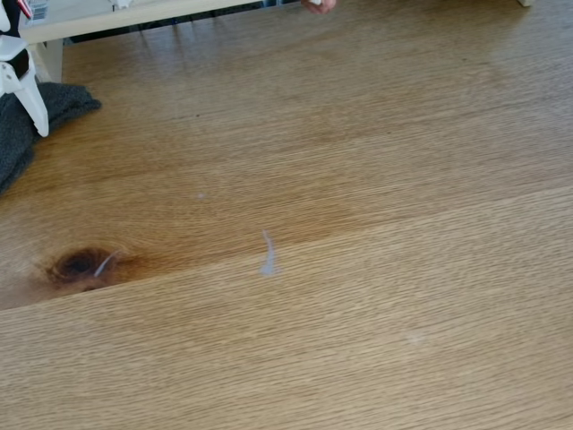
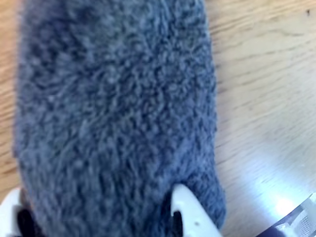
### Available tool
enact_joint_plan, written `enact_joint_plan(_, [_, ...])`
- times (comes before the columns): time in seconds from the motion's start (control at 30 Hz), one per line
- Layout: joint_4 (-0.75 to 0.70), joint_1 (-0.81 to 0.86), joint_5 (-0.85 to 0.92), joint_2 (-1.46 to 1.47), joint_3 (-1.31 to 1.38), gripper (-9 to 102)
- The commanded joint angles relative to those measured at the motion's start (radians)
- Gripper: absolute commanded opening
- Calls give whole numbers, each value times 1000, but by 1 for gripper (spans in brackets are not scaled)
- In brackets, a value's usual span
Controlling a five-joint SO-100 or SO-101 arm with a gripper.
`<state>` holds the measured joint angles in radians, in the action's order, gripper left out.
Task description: Clean the area in front of the robot
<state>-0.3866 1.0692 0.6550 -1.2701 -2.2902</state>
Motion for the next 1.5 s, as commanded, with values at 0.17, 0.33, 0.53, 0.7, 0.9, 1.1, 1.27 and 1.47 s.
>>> enact_joint_plan(0.17, [299, 3, 118, 130, 57, 37])
enact_joint_plan(0.33, [360, 6, 67, 57, 43, 44])
enact_joint_plan(0.53, [308, 6, 94, 51, 44, 38])
enact_joint_plan(0.7, [267, 12, 184, 123, 58, 24])
enact_joint_plan(0.9, [235, 3, 276, 222, 58, 6])
enact_joint_plan(1.1, [284, 18, 241, 302, 58, 0])
enact_joint_plan(1.27, [236, -28, 78, 178, 58, 0])
enact_joint_plan(1.47, [107, -160, -138, -132, 58, 0])
